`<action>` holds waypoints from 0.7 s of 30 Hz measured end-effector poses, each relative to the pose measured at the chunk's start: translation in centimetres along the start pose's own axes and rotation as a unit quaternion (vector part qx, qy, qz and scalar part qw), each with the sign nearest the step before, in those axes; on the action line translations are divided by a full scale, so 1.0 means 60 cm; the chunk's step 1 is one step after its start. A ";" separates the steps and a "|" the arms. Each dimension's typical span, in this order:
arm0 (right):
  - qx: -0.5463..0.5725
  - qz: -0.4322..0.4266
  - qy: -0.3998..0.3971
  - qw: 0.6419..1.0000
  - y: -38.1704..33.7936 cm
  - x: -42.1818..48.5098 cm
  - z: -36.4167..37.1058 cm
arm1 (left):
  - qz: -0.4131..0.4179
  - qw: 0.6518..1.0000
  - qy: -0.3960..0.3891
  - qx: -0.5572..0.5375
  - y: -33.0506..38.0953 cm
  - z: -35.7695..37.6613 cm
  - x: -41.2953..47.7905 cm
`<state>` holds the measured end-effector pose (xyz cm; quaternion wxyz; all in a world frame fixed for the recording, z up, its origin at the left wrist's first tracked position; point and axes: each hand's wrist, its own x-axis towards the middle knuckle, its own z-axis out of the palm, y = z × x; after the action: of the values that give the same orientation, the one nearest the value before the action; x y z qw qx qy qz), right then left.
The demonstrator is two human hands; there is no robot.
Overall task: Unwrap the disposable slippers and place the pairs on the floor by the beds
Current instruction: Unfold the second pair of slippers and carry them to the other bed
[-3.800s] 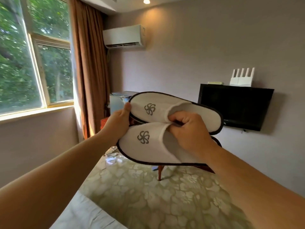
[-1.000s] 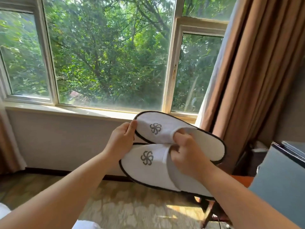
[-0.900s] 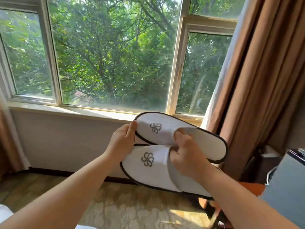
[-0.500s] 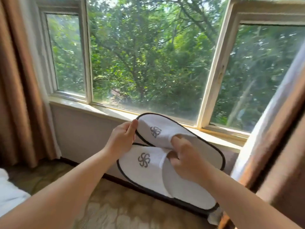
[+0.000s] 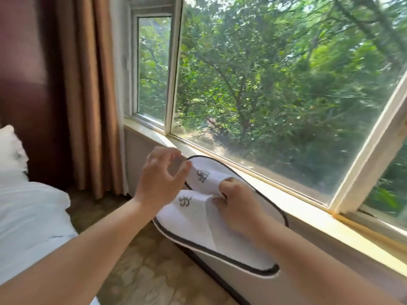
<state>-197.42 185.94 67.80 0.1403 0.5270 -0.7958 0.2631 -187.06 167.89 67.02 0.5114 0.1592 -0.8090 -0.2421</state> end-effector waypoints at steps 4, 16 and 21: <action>0.029 0.004 0.006 1.000 0.044 0.098 0.069 | 0.162 0.983 -0.088 0.023 0.009 0.035 0.035; 0.224 0.063 0.093 0.968 0.128 0.411 0.210 | -0.155 0.941 -0.291 0.077 -0.171 0.214 0.147; 0.301 0.038 0.090 0.949 0.089 0.502 0.286 | -0.220 0.966 -0.132 0.024 -0.263 0.217 0.216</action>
<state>-213.56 154.78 67.32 0.0365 0.4884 -0.6832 0.5416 -204.22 151.20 63.34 0.3301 0.3124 -0.8200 -0.3480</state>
